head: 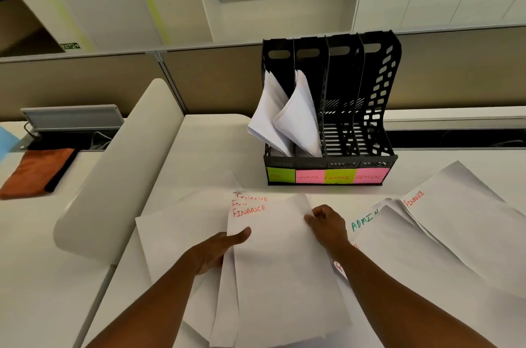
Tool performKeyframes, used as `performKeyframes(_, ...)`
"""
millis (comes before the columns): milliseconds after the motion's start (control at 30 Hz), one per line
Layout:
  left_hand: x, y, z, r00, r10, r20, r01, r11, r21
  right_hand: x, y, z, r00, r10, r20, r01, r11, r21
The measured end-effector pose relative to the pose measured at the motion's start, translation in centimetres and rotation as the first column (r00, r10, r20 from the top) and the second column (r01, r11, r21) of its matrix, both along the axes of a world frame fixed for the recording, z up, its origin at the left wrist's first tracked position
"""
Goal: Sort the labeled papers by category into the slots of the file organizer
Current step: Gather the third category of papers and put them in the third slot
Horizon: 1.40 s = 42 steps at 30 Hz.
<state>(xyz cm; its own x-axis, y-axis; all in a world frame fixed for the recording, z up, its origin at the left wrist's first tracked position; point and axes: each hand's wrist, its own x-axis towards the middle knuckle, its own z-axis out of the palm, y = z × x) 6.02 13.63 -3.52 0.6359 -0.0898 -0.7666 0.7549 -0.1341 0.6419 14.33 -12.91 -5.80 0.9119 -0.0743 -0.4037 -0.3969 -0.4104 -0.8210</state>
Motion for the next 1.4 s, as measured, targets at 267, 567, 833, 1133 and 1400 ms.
performKeyframes(267,-0.3,-1.3,-1.5,0.987,0.044,0.153,-0.062,0.991,0.115,0.2,-0.8,0.2,0.998,-0.031,0.053,0.032,0.999,-0.021)
performKeyframes(567,-0.9,-2.5,-1.4,0.996,-0.007,0.093,-0.001,0.997,0.083,-1.9,-8.5,0.6,0.879,0.478,-0.002,-0.437,0.803,-0.406)
performKeyframes(833,-1.8,-5.1,-0.9,0.996,0.011,0.087,-0.021,0.994,0.110,-4.8,-10.3,0.0,0.699,0.684,-0.207,-0.640,0.470,-0.608)
performKeyframes(1133,-3.5,-6.1,-0.2,0.989,0.046,0.137,-0.061,0.992,0.107,-5.4,-10.6,1.0,0.695,0.680,-0.236,-0.660,0.471,-0.585)
performKeyframes(1400,-3.9,-7.4,0.5,0.982,0.108,0.157,-0.118,0.992,0.054,-5.3,-9.5,3.2,0.891,0.450,0.070,-0.444,0.892,-0.080)
